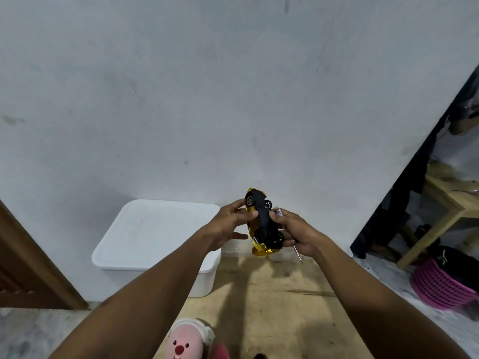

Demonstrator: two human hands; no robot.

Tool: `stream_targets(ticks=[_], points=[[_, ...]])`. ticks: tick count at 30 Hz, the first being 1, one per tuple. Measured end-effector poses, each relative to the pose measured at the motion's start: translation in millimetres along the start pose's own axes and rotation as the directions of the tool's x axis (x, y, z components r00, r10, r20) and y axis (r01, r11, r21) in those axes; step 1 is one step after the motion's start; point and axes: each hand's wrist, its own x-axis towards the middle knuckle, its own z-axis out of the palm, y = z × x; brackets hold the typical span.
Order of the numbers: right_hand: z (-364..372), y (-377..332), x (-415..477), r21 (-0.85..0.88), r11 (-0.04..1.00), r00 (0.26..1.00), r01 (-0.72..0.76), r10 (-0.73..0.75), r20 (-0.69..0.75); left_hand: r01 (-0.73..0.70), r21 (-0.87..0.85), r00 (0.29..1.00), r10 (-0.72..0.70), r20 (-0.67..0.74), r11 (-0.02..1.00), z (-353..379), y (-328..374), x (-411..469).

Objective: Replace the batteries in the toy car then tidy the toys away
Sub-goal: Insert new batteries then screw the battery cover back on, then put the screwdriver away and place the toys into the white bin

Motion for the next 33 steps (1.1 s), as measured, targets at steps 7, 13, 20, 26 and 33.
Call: stream_targets(ticks=[7,13,20,26,33], points=[[-3,-3,-4,-0.068,0.998,0.998,-0.007,0.002,-0.063,-0.001,-0.125,1.000,0.000,-0.008,0.992,11,-13,3],[-6,-3,-16,-0.172,0.985,0.980,0.010,-0.044,-0.193,-0.008,-0.192,0.990,-0.019,-0.142,0.981,29,-28,2],[-24,8,-24,-0.122,0.993,0.940,0.009,-0.050,-0.337,0.074,0.023,0.975,-0.067,-0.211,0.997,46,-52,0],[-50,28,-8,-0.432,0.892,0.881,0.132,-0.306,-0.361,0.227,0.245,0.963,-0.180,-0.199,0.943,59,-94,10],[-66,50,44,-0.659,0.741,0.885,0.128,-0.385,-0.262,0.377,0.350,0.904,-0.259,-0.340,0.858,66,-155,31]])
